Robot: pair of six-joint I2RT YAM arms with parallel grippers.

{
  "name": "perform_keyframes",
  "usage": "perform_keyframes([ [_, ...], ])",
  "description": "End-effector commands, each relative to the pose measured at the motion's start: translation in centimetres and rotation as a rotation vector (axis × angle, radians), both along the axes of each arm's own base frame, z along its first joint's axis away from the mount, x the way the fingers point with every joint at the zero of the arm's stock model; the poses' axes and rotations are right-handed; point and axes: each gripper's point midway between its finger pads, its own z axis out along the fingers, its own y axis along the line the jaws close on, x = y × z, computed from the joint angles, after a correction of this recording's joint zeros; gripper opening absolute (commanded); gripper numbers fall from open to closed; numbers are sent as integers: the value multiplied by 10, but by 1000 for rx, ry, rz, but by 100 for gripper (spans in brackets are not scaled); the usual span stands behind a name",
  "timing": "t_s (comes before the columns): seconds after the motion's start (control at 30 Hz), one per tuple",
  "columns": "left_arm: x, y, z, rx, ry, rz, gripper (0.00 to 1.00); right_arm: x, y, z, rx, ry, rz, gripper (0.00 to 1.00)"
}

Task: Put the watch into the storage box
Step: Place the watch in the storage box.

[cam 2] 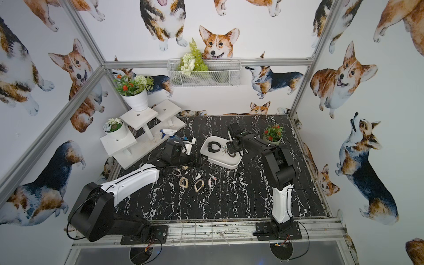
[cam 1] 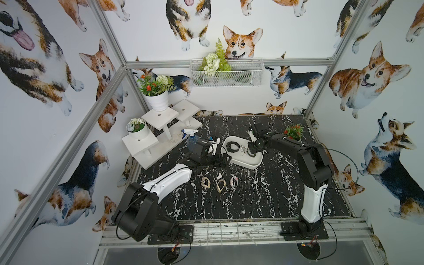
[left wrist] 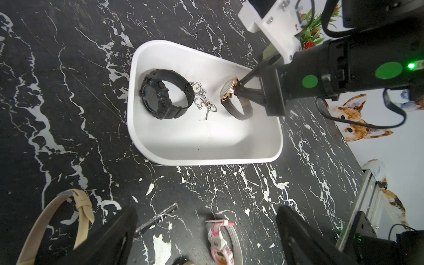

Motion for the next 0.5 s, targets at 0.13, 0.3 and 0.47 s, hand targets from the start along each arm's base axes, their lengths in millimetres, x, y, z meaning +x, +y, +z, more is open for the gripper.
perform_keyframes([
  [0.13,2,0,4,20,-33,-17,100,7,-3,-12,-55,9,21,0],
  [0.3,3,1,3,28,-33,-10,100,6,-4,-19,-71,15,31,0],
  [0.47,3,1,4,26,-37,-9,100,5,-5,-23,-77,22,35,1],
])
